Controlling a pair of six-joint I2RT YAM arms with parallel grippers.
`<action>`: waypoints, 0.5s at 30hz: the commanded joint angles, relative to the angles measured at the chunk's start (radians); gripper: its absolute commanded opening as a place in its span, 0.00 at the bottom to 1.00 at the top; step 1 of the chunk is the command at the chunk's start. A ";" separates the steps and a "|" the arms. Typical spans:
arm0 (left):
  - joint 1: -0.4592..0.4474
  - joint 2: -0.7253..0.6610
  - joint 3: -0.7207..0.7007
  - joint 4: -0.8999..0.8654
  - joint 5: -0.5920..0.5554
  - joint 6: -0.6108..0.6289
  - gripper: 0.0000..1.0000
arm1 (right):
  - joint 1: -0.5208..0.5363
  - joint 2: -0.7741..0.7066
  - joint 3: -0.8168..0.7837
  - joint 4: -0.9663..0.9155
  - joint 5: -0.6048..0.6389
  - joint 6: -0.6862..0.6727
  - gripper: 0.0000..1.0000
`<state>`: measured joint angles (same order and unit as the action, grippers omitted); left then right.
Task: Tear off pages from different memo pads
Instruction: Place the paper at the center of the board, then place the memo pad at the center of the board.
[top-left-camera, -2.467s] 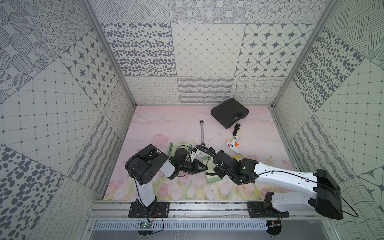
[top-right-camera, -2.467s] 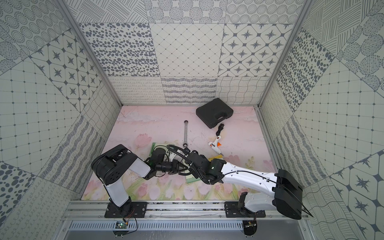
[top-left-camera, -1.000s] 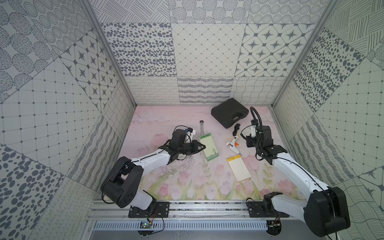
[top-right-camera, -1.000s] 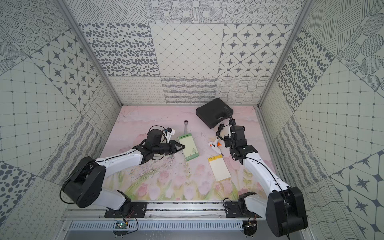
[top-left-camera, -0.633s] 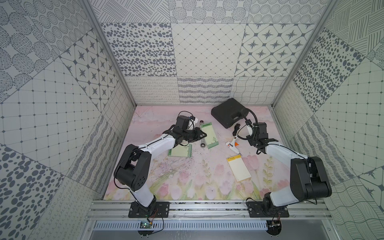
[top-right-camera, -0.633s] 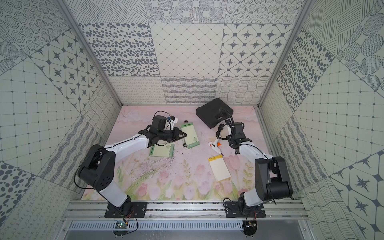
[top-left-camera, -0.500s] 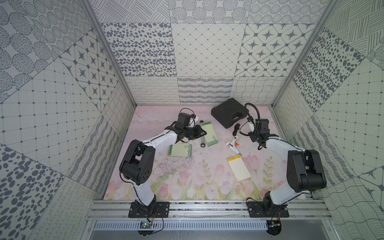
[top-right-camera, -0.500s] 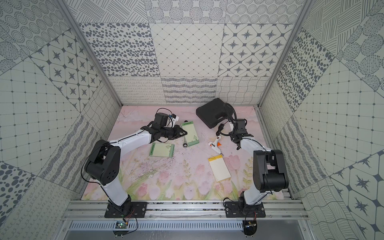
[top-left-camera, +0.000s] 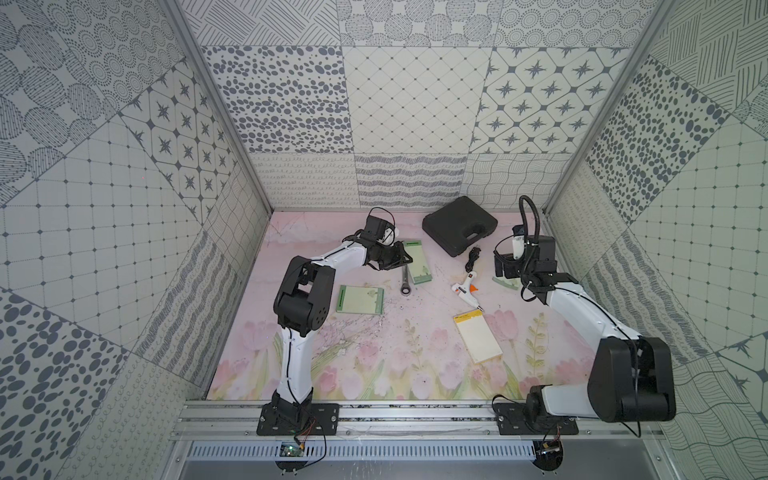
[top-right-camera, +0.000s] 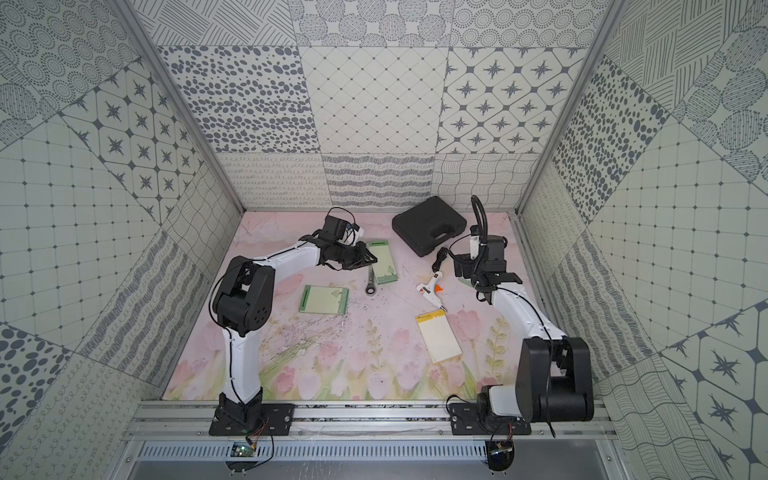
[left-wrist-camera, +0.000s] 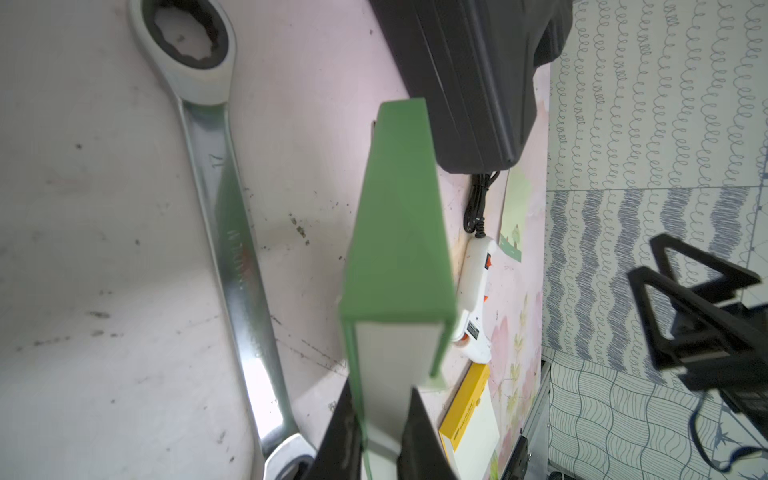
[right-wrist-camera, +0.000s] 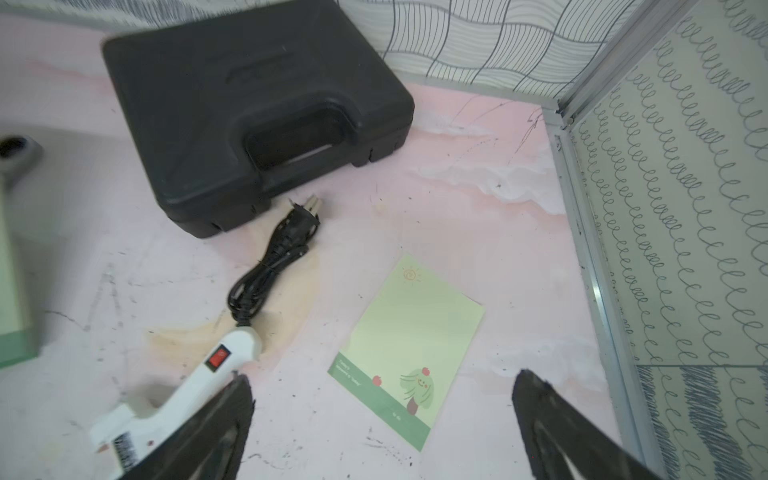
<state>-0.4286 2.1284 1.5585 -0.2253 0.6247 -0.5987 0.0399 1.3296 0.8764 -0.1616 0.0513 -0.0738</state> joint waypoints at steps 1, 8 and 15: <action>0.015 0.097 0.127 -0.091 0.029 0.071 0.00 | 0.006 -0.032 -0.015 -0.057 -0.069 0.255 1.00; 0.021 0.176 0.240 -0.205 -0.070 0.106 0.33 | 0.018 0.004 -0.022 -0.257 -0.169 0.417 0.90; 0.027 0.080 0.180 -0.201 -0.195 0.129 0.58 | 0.086 0.053 -0.067 -0.328 -0.282 0.472 0.81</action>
<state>-0.4076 2.2719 1.7668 -0.3771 0.5495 -0.5312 0.0799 1.3655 0.8295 -0.4503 -0.1650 0.3382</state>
